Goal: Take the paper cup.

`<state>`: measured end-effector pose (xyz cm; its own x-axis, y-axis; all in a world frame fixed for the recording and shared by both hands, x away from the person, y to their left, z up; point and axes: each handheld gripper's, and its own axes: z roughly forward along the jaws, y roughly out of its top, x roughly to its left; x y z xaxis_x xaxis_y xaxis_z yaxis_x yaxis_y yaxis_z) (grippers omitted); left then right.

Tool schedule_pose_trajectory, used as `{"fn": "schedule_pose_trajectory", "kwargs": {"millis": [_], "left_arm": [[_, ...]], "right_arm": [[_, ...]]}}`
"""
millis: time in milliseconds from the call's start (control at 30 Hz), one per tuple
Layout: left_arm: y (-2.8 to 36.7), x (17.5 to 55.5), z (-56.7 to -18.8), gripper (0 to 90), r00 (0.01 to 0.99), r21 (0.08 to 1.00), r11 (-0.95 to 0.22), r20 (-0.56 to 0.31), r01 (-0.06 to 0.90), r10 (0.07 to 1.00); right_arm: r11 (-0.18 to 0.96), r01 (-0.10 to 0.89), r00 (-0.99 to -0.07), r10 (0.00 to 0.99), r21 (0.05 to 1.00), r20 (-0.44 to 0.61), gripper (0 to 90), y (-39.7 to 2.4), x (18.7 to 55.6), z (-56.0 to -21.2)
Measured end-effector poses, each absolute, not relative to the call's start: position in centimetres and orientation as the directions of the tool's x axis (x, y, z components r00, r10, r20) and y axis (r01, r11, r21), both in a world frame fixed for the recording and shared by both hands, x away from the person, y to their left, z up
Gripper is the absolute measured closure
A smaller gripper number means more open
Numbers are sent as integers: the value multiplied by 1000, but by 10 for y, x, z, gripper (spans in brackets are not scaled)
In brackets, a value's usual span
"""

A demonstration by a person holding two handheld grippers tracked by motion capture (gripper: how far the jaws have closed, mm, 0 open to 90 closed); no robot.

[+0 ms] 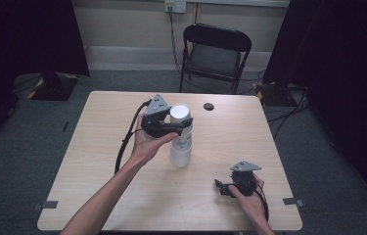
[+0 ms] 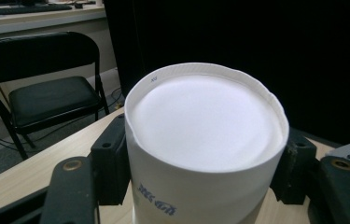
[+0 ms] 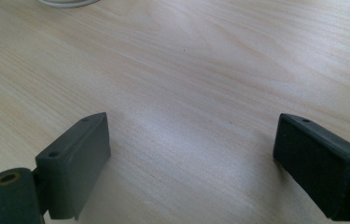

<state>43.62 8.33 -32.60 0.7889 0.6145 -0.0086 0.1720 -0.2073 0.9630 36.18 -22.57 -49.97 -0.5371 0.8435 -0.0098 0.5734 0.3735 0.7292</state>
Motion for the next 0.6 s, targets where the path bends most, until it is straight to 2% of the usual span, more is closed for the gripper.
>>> {"fn": "schedule_pose_trajectory", "kwargs": {"millis": [300, 600], "left_arm": [[92, 426, -309, 353, 772, 978, -164, 7, 126, 635], [112, 420, -300, 357, 752, 978, -144, -21, 153, 658]], "right_arm": [[373, 574, -537, 844, 729, -10, 105, -226, 362, -500], [373, 574, -537, 844, 729, -9, 105, -226, 362, -500]]}}
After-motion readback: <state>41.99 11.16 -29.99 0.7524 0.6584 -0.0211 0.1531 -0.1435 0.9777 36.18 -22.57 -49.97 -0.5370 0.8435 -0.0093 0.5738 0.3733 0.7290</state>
